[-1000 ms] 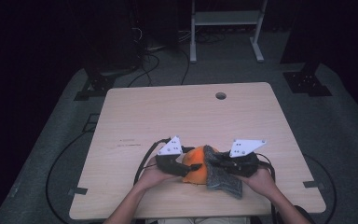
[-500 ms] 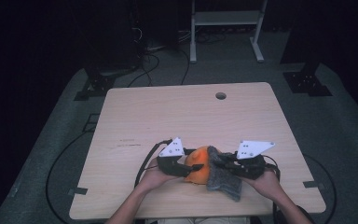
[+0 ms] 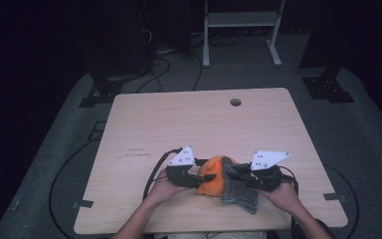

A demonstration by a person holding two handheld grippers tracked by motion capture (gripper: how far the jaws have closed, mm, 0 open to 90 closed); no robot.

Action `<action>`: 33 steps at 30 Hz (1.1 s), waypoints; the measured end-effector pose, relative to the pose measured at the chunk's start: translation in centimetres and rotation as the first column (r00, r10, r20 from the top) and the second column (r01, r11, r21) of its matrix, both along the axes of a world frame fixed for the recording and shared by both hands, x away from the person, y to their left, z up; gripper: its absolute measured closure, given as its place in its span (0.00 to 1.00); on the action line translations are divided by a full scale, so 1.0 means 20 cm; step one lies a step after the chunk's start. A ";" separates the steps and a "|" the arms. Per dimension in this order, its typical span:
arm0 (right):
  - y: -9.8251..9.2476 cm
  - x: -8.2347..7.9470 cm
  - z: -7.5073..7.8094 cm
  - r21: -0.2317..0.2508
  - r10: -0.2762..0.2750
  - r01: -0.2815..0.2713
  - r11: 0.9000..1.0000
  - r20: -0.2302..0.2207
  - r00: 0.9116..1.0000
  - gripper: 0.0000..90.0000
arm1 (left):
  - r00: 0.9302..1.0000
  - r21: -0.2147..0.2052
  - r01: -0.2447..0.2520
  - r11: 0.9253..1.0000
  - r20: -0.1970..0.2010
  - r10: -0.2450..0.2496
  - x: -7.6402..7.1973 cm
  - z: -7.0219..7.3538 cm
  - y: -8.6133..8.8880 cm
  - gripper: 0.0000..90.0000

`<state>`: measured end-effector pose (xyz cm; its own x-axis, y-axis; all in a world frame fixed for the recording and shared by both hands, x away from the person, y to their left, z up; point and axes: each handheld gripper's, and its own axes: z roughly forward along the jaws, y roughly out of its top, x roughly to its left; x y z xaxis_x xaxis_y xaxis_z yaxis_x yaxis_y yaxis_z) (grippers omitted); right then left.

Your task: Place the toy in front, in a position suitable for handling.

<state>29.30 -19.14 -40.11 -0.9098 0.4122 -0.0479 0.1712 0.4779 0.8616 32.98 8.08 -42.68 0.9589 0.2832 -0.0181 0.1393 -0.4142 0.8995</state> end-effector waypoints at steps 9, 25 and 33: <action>-0.02 0.03 -0.05 -0.027 -0.018 0.018 0.999 -0.014 1.000 0.89 | 1.000 -0.021 0.000 1.000 -0.023 0.000 0.01 -0.01 0.00 0.41; 0.04 0.04 0.05 -0.085 0.054 -0.053 0.995 0.017 0.998 0.89 | 0.995 0.056 0.040 0.998 0.090 -0.045 -0.06 0.00 -0.01 0.53; 0.01 0.05 0.03 -0.068 0.029 -0.029 0.997 0.003 1.000 0.89 | 0.997 -0.009 0.068 0.998 -0.031 -0.068 -0.01 0.02 0.02 0.29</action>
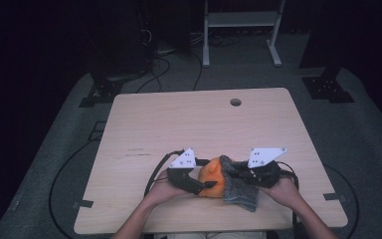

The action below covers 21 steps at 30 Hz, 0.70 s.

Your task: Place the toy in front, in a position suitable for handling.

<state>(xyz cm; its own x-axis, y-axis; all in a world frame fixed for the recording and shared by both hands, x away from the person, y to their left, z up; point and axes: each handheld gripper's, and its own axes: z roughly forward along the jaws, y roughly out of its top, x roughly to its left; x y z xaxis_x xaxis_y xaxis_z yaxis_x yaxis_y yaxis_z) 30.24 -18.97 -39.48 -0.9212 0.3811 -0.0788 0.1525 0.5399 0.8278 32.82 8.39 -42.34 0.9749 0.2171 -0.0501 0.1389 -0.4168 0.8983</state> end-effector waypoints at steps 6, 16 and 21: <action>-0.03 -0.01 -0.01 0.036 -0.030 0.030 0.999 0.004 1.000 0.89 | 0.999 -0.006 -0.023 1.000 0.025 0.023 0.01 -0.01 0.01 0.57; 0.00 -0.04 -0.07 0.016 0.011 -0.011 1.000 -0.006 1.000 0.89 | 0.999 0.000 -0.049 0.999 -0.002 0.049 0.03 -0.03 0.05 0.60; -0.04 -0.02 -0.03 0.053 -0.002 0.003 0.999 -0.013 1.000 0.89 | 0.999 0.002 -0.026 1.000 0.026 0.026 0.02 -0.02 0.03 0.61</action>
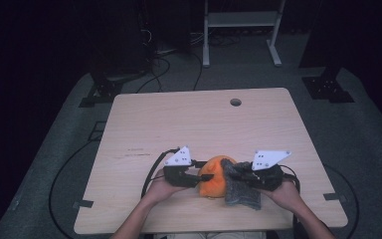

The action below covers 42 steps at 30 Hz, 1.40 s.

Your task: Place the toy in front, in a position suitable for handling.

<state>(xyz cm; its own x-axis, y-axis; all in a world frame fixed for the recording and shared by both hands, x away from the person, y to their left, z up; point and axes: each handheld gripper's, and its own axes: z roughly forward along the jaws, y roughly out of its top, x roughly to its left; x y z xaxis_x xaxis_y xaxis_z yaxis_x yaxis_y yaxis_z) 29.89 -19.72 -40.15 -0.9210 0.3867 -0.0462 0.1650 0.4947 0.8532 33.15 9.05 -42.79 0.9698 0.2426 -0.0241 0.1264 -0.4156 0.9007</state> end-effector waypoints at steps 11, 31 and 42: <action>-0.06 0.08 -0.07 -0.001 -0.023 0.023 1.000 -0.066 0.998 0.89 | 1.000 0.012 0.001 1.000 0.009 -0.001 0.01 -0.01 0.03 0.61; -0.01 0.06 -0.11 -0.005 -0.025 0.025 1.000 -0.109 0.994 0.89 | 0.997 0.047 -0.008 0.999 -0.073 0.011 0.06 0.00 0.09 0.38; 0.00 0.02 -0.10 0.016 -0.007 0.008 1.000 -0.097 0.995 0.89 | 0.998 0.075 -0.049 0.996 0.051 0.045 -0.01 0.05 -0.05 0.53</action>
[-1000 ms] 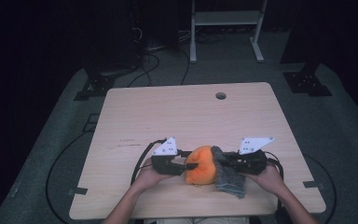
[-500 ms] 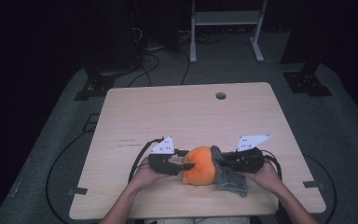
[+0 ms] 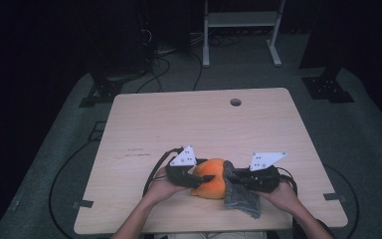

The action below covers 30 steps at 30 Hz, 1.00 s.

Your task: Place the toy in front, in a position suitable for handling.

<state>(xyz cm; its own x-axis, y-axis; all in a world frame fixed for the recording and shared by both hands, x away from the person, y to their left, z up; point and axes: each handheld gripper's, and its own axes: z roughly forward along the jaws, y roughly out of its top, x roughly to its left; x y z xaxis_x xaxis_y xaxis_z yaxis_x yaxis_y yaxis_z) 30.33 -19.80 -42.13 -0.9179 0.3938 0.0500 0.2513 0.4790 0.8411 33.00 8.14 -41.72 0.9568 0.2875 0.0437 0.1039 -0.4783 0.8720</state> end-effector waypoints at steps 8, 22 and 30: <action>0.00 0.07 0.12 0.084 -0.033 0.028 0.996 0.059 0.998 0.89 | 0.984 -0.051 -0.008 0.999 0.175 0.016 0.02 0.01 0.03 0.59; 0.00 0.11 -0.03 -0.058 -0.016 0.014 0.998 -0.037 0.999 0.89 | 0.991 -0.016 0.005 1.000 0.131 -0.003 0.01 -0.06 0.17 0.58; 0.04 0.20 0.05 0.054 -0.024 0.026 0.998 -0.033 0.999 0.88 | 0.994 -0.035 -0.002 0.999 0.105 0.005 0.02 -0.06 0.18 0.55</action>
